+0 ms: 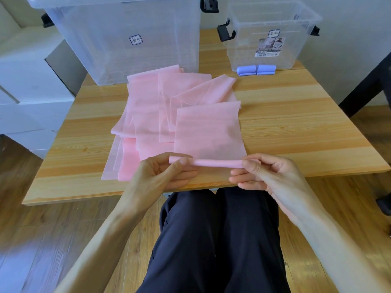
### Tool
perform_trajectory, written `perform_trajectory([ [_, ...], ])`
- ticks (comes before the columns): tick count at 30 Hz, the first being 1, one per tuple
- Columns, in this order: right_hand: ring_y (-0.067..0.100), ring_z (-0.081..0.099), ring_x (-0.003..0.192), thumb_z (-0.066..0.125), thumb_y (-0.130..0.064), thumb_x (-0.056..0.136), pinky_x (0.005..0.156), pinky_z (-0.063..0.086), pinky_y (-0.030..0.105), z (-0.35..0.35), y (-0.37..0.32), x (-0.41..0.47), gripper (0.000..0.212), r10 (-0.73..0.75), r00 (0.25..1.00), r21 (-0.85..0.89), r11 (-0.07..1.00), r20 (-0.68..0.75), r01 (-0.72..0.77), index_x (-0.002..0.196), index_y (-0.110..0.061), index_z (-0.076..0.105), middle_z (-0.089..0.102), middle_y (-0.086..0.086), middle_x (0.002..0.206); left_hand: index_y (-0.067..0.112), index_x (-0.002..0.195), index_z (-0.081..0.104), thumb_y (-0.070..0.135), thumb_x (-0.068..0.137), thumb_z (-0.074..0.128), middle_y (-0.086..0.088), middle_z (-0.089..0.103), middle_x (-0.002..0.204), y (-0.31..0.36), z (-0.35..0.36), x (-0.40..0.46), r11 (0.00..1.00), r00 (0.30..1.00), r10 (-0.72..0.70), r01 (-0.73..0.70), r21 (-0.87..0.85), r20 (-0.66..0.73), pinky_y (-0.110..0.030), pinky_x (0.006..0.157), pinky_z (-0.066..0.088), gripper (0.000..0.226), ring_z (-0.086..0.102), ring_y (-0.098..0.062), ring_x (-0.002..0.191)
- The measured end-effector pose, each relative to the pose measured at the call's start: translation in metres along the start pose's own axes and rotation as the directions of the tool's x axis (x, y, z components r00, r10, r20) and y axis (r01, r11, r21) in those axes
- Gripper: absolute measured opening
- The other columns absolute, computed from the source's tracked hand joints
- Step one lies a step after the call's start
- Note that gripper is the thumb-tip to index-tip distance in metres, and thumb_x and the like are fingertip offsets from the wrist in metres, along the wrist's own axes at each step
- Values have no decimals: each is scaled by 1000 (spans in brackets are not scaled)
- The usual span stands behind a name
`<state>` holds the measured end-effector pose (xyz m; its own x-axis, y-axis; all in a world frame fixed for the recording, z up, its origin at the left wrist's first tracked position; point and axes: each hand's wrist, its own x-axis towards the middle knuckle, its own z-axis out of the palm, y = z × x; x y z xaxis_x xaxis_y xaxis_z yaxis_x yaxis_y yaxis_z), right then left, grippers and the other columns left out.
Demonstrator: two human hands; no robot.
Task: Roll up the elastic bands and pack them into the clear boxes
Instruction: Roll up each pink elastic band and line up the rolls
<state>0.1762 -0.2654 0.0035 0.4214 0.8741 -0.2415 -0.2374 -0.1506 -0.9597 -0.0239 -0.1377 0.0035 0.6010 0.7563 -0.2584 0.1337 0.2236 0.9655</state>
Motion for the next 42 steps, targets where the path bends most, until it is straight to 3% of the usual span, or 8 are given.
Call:
perform_trajectory([
  [7, 31, 75, 84, 68, -17, 83, 70, 62, 29, 0, 0, -1, 27, -10, 1000, 3, 1000, 1, 10, 106, -3, 71, 75, 18, 91, 7, 104, 72, 34, 84, 63, -12, 77, 93, 0, 0, 1, 1000, 999, -5, 5, -15, -47, -28, 83, 60, 35, 75, -23, 93],
  [13, 33, 75, 81, 69, -27, 78, 66, 62, 29, 1, -2, -1, 32, 1, 999, 6, 1000, -47, -1, 98, -1, 71, 75, 18, 86, 10, 105, 72, 28, 84, 64, -9, 78, 96, 1, 1, 1, 1000, 1000, 1, -1, 13, 21, -24, 82, 59, 28, 75, -20, 94],
  [17, 30, 75, 84, 68, -20, 84, 70, 61, 28, 0, -1, -2, 24, -20, 1000, -21, 1000, -8, 20, 102, -5, 74, 76, 16, 91, 5, 100, 69, 28, 92, 58, -9, 78, 94, 1, 2, 1, 999, 1000, 7, -7, 33, 13, -27, 77, 61, 27, 75, -23, 90],
  [24, 30, 75, 85, 68, -18, 82, 70, 61, 28, 1, -1, -2, 27, -18, 1000, 12, 1000, -17, 19, 106, -6, 72, 76, 17, 92, 5, 104, 69, 33, 87, 57, -7, 78, 93, 2, 3, 0, 999, 999, 10, -12, 47, 35, -23, 74, 60, 35, 75, -20, 90],
  [29, 32, 75, 77, 69, -26, 77, 63, 61, 27, 2, -1, -3, 30, -4, 997, 0, 1000, -82, 4, 95, -3, 72, 76, 17, 84, 8, 106, 70, 28, 88, 60, -8, 78, 94, 2, 4, 0, 999, 999, 13, -15, 32, 52, -24, 78, 60, 29, 75, -19, 92],
  [33, 31, 75, 80, 69, -21, 78, 66, 61, 27, 1, -1, -5, 28, -9, 999, 0, 1000, -42, 9, 102, -6, 73, 76, 17, 87, 7, 101, 70, 33, 88, 58, -7, 78, 92, 2, 5, 0, 999, 999, 12, -14, 49, 36, -27, 77, 61, 31, 76, -20, 89],
  [38, 32, 75, 75, 70, -29, 74, 61, 61, 27, 1, -2, -6, 33, 7, 996, 24, 1000, -84, -5, 91, -1, 71, 75, 18, 82, 9, 106, 69, 28, 86, 60, -6, 78, 98, 2, 8, -1, 1000, 997, 18, -19, 21, 80, -23, 77, 59, 28, 75, -19, 93],
  [42, 32, 75, 77, 70, -30, 74, 63, 61, 27, 1, -2, -7, 37, 11, 996, 35, 999, -84, -8, 94, 1, 70, 75, 19, 85, 8, 102, 70, 28, 83, 62, -6, 78, 96, 1, 8, -1, 1000, 998, 17, -17, 4, 60, -22, 77, 59, 29, 75, -19, 92],
])
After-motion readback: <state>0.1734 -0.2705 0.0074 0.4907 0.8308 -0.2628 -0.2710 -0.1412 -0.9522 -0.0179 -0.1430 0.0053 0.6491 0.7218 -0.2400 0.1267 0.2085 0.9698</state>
